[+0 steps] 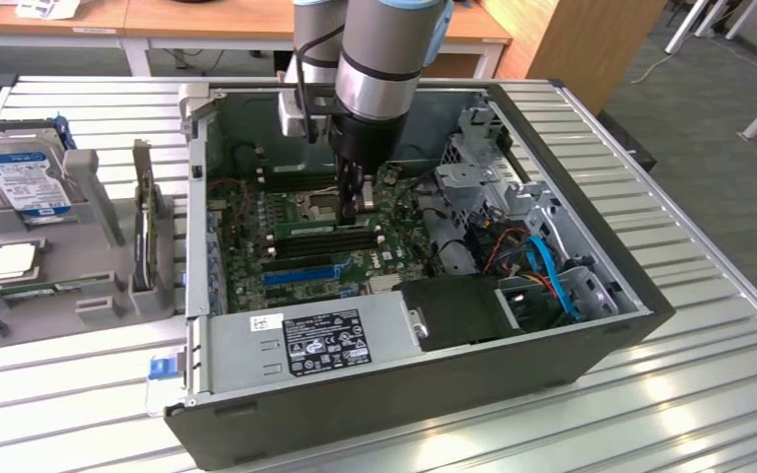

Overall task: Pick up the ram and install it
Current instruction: 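Insert the ram into the slot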

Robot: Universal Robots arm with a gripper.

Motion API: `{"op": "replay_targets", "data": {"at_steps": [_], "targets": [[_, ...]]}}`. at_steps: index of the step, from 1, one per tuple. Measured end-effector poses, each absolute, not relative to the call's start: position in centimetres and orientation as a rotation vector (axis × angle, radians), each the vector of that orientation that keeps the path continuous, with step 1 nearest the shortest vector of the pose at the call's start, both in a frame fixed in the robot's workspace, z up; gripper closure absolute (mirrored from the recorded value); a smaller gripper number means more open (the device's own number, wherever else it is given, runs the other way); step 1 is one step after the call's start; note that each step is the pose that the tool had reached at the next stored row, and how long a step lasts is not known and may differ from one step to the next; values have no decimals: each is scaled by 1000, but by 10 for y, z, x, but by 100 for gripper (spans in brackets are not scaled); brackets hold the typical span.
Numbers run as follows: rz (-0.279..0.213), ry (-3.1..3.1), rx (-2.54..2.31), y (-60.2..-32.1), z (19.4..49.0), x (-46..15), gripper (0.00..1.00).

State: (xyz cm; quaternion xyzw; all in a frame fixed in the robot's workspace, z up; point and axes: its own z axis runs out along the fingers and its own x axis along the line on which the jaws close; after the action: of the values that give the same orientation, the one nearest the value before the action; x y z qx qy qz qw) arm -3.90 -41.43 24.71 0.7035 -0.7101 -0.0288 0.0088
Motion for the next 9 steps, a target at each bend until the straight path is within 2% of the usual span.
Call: {"op": "replay_targets", "data": {"at_steps": [9], "targets": [[-90,-2219,2198,-414,243,-39,88]]}}
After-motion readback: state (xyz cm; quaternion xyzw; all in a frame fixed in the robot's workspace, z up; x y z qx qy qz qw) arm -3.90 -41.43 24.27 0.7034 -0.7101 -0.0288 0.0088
